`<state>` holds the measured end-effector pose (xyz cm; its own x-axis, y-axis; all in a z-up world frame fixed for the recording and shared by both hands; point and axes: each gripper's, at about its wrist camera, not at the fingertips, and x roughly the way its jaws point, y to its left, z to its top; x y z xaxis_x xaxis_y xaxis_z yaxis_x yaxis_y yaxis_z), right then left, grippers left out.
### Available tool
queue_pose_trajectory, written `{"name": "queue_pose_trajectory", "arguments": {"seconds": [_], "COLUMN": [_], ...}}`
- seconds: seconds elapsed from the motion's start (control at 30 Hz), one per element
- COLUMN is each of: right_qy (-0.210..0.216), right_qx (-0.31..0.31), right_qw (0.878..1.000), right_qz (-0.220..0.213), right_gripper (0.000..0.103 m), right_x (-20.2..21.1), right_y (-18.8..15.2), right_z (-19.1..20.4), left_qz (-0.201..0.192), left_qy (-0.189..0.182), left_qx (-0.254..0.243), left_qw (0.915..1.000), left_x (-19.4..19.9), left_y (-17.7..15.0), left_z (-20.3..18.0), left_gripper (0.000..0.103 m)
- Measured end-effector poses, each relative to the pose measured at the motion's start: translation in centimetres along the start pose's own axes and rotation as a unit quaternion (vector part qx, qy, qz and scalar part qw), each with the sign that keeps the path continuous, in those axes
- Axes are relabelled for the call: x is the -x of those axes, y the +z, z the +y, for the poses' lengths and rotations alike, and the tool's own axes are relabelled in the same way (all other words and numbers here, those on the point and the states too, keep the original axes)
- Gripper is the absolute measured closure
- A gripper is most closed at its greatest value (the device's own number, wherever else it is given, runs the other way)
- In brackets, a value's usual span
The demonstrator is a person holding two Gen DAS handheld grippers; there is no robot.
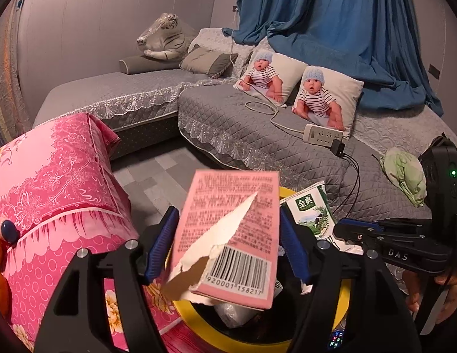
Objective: Collect trash
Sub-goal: 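Carry milk carton and pink box over the yellow bin and release both, then move both tools back over the bed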
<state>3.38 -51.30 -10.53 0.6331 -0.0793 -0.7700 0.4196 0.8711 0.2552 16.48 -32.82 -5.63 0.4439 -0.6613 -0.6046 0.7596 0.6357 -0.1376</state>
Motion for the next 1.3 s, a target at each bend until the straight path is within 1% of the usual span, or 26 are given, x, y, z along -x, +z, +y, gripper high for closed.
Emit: {"name": "queue_pose_trajectory", "arguments": {"seconds": [0.03,0.07,0.1,0.13,0.17,0.2,0.27,0.3,0.33,0.37,0.47,0.5,0.53,0.57,0.63,0.73,0.83,0.93,0.97,1.03,1.1,1.17,1.23,1.27,1.3], "right_qy": [-0.002,-0.003,-0.005,-0.007,-0.007,-0.008,-0.009,-0.011,-0.013,-0.013,-0.006,0.004,0.012,0.030,0.048,0.067,0.096,0.125,0.131,0.145,0.160,0.170,0.182,0.186,0.189], "right_qx": [-0.003,-0.005,-0.009,-0.013,-0.019,-0.026,-0.033,-0.034,-0.034,-0.034,-0.025,-0.021,-0.018,-0.013,-0.001,0.046,0.069,0.092,0.098,0.110,0.126,0.140,0.154,0.160,0.168], "right_qw": [1.000,1.000,1.000,1.000,1.000,1.000,0.999,0.999,0.999,0.999,0.999,0.999,0.998,0.998,0.997,0.994,0.991,0.987,0.986,0.983,0.979,0.975,0.971,0.970,0.967], "right_qz": [-0.002,-0.003,-0.004,-0.006,-0.011,-0.015,-0.023,-0.029,-0.033,-0.037,-0.045,-0.049,-0.051,-0.055,-0.062,-0.067,-0.054,-0.038,-0.033,-0.024,-0.014,-0.009,-0.001,0.002,0.005], "right_gripper": [0.094,0.093,0.090,0.077,0.065,0.063,0.063,0.063,0.063,0.063,0.062,0.059,0.052,0.045,0.038,0.037,0.037,0.037,0.037,0.037,0.037,0.037,0.037,0.037,0.037], "right_x": [0.1,0.1,0.2,0.3,0.5,0.7,1.2,1.5,1.7,1.9,2.4,2.5,2.6,2.8,3.1,3.3,2.6,1.7,1.5,1.0,0.5,0.2,-0.1,-0.3,-0.4], "right_y": [0.1,0.1,0.2,0.2,0.3,0.3,0.4,0.4,0.5,0.5,0.8,1.0,1.1,1.5,1.9,2.5,2.8,2.8,2.8,2.8,2.7,2.6,2.5,2.4,2.2], "right_z": [-0.1,-0.3,-0.4,-0.6,-0.9,-1.2,-1.7,-1.8,-1.8,-1.8,-1.1,-0.5,-0.2,0.5,1.9,5.7,8.9,12.3,13.2,15.1,17.4,19.6,21.5,22.2,23.1], "left_qz": [0.001,0.002,0.003,0.006,0.007,0.006,-0.002,-0.006,-0.012,-0.023,-0.059,-0.073,-0.084,-0.102,-0.129,-0.149,-0.138,-0.113,-0.099,-0.072,-0.043,-0.027,-0.013,-0.003,0.005], "left_qy": [0.005,0.003,-0.001,-0.001,0.001,0.005,0.009,0.010,0.017,0.034,0.067,0.079,0.085,0.094,0.129,0.167,0.209,0.233,0.236,0.233,0.219,0.210,0.191,0.176,0.169], "left_qx": [0.006,0.015,0.024,0.033,0.038,0.046,0.065,0.073,0.081,0.089,0.096,0.095,0.095,0.092,0.076,0.055,0.041,0.036,0.038,0.041,0.047,0.065,0.082,0.086,0.085], "left_qw": [1.0000,0.9999,0.9997,0.9994,0.9993,0.9989,0.9978,0.9973,0.9965,0.9952,0.9914,0.9896,0.9883,0.9861,0.9803,0.9731,0.9672,0.9652,0.9660,0.9690,0.9738,0.9753,0.9781,0.9806,0.9819], "left_x": [0.0,-0.1,-0.1,-0.1,-0.1,0.0,0.4,0.6,1.0,1.6,3.8,4.9,5.9,7.3,10.2,14.3,17.8,20.5,21.7,23.1,24.0,24.8,24.9,24.8,24.5], "left_y": [0.0,0.0,0.0,0.1,0.0,0.0,0.0,0.1,0.1,0.3,0.5,0.6,0.8,0.8,0.5,-0.4,-2.1,-4.2,-5.4,-7.1,-8.9,-10.5,-11.5,-12.0,-12.2], "left_z": [0.2,0.5,0.9,1.3,1.5,1.9,2.7,3.0,3.4,3.9,5.2,5.7,6.1,6.6,7.9,10.3,13.2,16.0,17.3,19.1,20.9,22.8,24.4,25.1,25.5], "left_gripper": [0.030,0.024,0.022,0.022,0.019,0.015,0.013,0.011,0.011,0.009,0.009,0.009,0.008,0.008,0.008,0.008,0.008,0.008,0.008,0.008,0.008,0.008,0.008,0.008,0.008]}}
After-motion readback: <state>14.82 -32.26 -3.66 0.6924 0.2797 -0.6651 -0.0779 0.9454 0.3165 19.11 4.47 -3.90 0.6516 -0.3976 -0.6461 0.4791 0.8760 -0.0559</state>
